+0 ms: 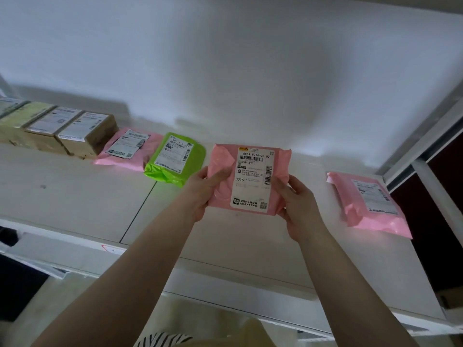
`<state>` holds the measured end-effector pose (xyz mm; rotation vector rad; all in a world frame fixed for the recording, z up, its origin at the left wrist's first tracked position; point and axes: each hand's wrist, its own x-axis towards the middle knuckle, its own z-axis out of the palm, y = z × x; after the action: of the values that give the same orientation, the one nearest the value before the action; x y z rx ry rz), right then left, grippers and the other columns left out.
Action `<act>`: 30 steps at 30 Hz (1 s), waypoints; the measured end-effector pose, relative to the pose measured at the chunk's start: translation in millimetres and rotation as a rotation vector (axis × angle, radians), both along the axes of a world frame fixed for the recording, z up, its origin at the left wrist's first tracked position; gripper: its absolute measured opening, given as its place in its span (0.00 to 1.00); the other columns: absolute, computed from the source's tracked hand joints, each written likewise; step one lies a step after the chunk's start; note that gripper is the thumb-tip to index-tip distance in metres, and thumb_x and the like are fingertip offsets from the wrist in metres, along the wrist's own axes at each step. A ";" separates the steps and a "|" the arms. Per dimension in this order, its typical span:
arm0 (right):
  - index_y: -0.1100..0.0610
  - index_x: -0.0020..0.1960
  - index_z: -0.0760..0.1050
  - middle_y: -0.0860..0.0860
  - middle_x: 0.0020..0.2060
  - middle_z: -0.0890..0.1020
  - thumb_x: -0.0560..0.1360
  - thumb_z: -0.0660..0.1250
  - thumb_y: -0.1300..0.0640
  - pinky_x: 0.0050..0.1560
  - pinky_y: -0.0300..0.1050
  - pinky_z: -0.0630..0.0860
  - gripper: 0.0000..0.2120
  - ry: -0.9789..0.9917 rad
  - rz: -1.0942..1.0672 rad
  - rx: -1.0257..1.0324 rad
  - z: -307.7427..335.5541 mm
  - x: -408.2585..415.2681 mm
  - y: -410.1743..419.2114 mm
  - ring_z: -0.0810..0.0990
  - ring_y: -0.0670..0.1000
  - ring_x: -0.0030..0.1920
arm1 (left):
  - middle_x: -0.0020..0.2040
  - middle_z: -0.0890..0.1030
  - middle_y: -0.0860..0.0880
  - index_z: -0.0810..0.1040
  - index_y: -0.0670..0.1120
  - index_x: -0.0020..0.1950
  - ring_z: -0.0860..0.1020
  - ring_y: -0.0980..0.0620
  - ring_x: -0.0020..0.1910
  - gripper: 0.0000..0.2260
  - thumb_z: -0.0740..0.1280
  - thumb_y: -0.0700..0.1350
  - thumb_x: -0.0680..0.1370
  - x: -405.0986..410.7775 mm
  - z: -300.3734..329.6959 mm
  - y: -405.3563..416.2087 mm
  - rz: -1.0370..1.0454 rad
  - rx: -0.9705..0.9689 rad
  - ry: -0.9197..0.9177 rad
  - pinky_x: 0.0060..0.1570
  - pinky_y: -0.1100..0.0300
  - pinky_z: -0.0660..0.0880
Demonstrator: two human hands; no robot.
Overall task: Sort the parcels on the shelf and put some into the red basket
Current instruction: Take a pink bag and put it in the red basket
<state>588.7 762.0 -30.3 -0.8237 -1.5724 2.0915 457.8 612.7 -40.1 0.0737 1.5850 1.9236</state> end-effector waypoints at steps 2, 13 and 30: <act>0.57 0.61 0.79 0.51 0.48 0.87 0.77 0.68 0.59 0.41 0.49 0.84 0.12 0.005 0.003 -0.011 -1.6 -1.3 -2.9 0.87 0.48 0.43 | 0.50 0.85 0.44 0.78 0.43 0.61 0.84 0.47 0.42 0.16 0.72 0.45 0.74 0.7 -1.0 -2.3 0.021 0.003 0.007 0.47 0.51 0.82; 0.55 0.57 0.80 0.49 0.46 0.87 0.78 0.68 0.59 0.37 0.46 0.83 0.08 0.017 0.028 -0.030 -2.1 -11.7 -14.8 0.87 0.47 0.41 | 0.51 0.85 0.42 0.78 0.42 0.60 0.83 0.42 0.46 0.18 0.73 0.45 0.73 -4.8 -1.2 -15.7 0.077 -0.033 0.019 0.52 0.45 0.80; 0.57 0.59 0.80 0.51 0.45 0.86 0.77 0.69 0.59 0.34 0.41 0.81 0.11 -0.012 -0.170 -0.055 -7.6 17.4 -45.3 0.85 0.48 0.38 | 0.52 0.84 0.44 0.78 0.40 0.61 0.81 0.46 0.48 0.17 0.72 0.44 0.74 -4.0 -8.7 -20.9 -0.184 -0.014 0.025 0.55 0.51 0.78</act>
<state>606.0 716.7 -37.9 -0.9557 -1.4037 2.0187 453.8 591.8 -48.8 0.2302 1.5512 1.7754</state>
